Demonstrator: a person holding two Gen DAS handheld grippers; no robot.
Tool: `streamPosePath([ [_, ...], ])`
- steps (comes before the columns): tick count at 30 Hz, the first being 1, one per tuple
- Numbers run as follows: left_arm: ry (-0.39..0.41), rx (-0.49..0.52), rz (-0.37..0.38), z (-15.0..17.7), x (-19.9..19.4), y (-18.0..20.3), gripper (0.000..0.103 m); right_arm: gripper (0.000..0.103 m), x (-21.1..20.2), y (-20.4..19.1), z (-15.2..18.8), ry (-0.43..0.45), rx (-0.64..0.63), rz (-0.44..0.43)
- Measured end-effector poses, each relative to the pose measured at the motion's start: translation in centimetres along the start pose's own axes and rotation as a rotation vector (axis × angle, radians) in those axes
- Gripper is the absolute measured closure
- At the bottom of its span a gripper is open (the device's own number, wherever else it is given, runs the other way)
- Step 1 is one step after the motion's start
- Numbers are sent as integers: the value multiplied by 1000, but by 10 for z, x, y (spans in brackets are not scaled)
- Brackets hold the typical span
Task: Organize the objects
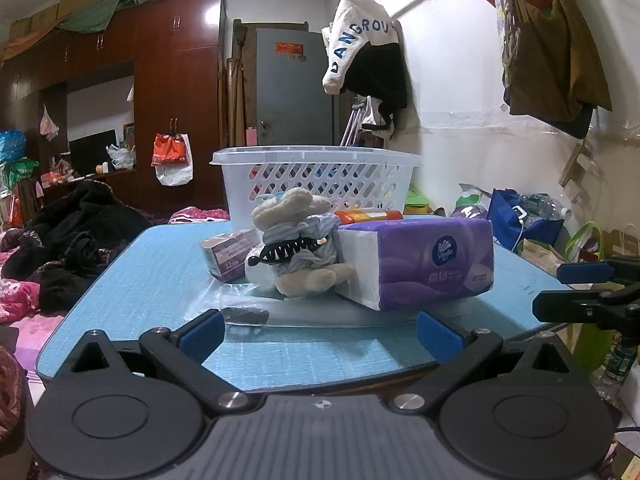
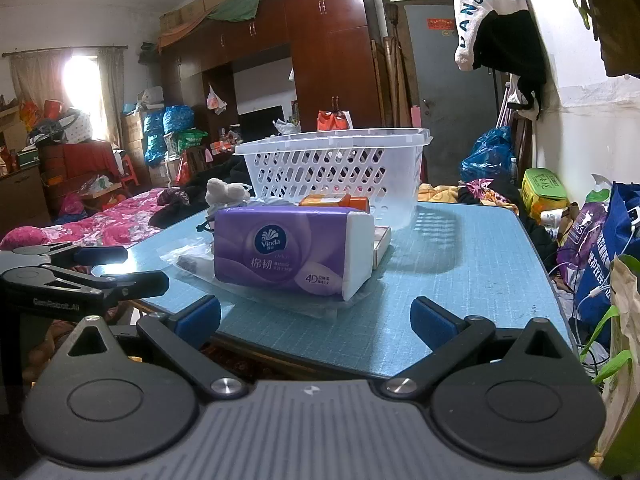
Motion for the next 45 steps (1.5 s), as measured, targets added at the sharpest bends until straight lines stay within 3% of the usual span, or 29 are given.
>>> streamPosePath([
  [45,-3,-4,-10,0,3,-1,0,0,2,-2,-2,12,-10,-4],
])
Point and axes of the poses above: each gripper's, at about its wrist camera, not at the fingertips, and x roughly the way its jaws point, y to its right, z to its underside, the point moved 3 cm from there along x, roughly the way its jaws point, and after that the axes turned 2 degrees about z, right-handed, at the moved point
